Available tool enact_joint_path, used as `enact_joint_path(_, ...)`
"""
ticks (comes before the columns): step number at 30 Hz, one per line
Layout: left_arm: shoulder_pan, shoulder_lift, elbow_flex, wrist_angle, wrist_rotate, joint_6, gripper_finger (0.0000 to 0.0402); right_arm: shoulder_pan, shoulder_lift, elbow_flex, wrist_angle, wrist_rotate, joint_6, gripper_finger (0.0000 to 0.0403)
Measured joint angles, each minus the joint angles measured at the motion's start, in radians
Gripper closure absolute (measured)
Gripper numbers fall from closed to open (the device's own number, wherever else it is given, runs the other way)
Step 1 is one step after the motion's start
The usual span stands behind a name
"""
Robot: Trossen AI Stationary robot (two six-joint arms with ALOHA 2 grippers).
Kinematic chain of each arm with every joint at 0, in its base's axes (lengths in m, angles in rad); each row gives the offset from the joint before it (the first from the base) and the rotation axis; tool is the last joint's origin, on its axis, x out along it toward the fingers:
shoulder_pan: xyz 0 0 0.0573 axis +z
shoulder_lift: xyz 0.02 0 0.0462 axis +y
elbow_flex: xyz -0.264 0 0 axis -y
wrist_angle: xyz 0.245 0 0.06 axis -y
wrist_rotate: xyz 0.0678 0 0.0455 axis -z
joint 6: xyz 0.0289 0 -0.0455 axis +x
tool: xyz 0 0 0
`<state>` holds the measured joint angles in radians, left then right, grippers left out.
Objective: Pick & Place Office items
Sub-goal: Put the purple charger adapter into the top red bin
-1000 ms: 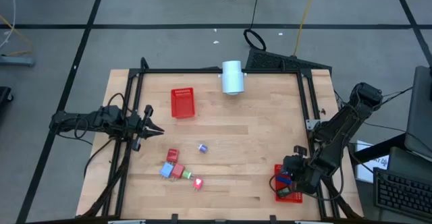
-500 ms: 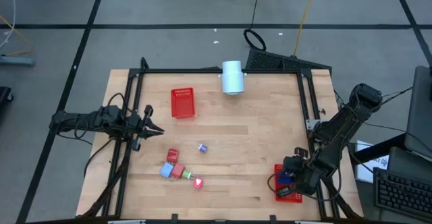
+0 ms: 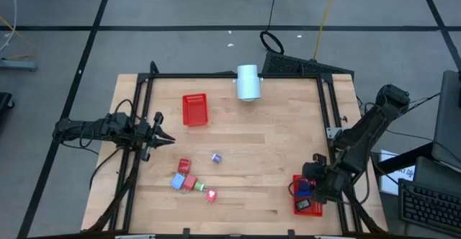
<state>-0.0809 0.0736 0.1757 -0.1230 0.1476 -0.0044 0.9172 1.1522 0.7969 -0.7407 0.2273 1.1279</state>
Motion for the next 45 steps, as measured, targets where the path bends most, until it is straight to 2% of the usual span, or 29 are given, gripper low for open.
enact_joint_path(2, 0.000, 0.000, 0.000, 0.000, 0.000, 0.000, 0.0360, -0.012, -0.044, 0.000, 0.028, 0.093, -0.107, 0.0194)
enact_joint_path(4, 0.000, 0.000, 0.000, 0.000, 0.000, 0.000, 0.0360, -0.023, -0.087, 0.000, 0.069, 0.246, -0.249, 0.0195)
enact_joint_path(7, 0.000, 0.000, 0.000, 0.000, 0.000, 0.000, 0.0360, -0.034, -0.139, 0.000, 0.145, 0.545, -0.446, 0.0195)
enact_joint_path(10, 0.000, 0.000, 0.000, 0.000, 0.000, 0.000, 0.0360, -0.059, -0.163, 0.000, 0.172, 0.836, -0.557, 0.0196)
enact_joint_path(12, 0.000, 0.000, 0.000, 0.000, 0.000, 0.000, 0.0360, -0.095, -0.175, 0.000, 0.150, 0.896, -0.606, 0.0197)
enact_joint_path(15, 0.000, 0.000, 0.000, 0.000, 0.000, 0.000, 0.0360, -0.178, -0.193, -0.013, 0.133, 0.843, -0.614, 0.0197)
enact_joint_path(17, 0.000, 0.000, 0.000, 0.000, 0.000, 0.000, 0.0360, -0.238, -0.211, -0.045, 0.186, 0.780, -0.647, 0.0198)
enact_joint_path(20, 0.000, 0.000, 0.000, 0.000, 0.000, 0.000, 0.0360, -0.333, -0.238, -0.123, 0.386, 0.677, -0.796, 0.0200)
enact_joint_path(24, 0.000, 0.000, 0.000, 0.000, 0.000, 0.000, 0.0360, -0.463, -0.290, -0.242, 0.711, 0.469, -1.022, 0.0206)
enact_joint_path(27, 0.000, 0.000, 0.000, 0.000, 0.000, 0.000, 0.0360, -0.544, -0.349, -0.295, 0.794, 0.369, -1.101, 0.0214)
enact_joint_path(32, 0.000, 0.000, 0.000, 0.000, 0.000, 0.000, 0.0360, -0.621, -0.488, -0.327, 0.763, 0.345, -1.144, 0.0228)
enact_joint_path(37, 0.000, 0.000, 0.000, 0.000, 0.000, 0.000, 0.0360, -0.637, -0.650, -0.407, 0.828, 0.268, -1.167, 0.0238)
enact_joint_path(45, 0.000, 0.000, 0.000, 0.000, 0.000, 0.000, 0.0360, -0.637, -0.833, -0.499, 0.877, 0.233, -1.170, 0.0248)
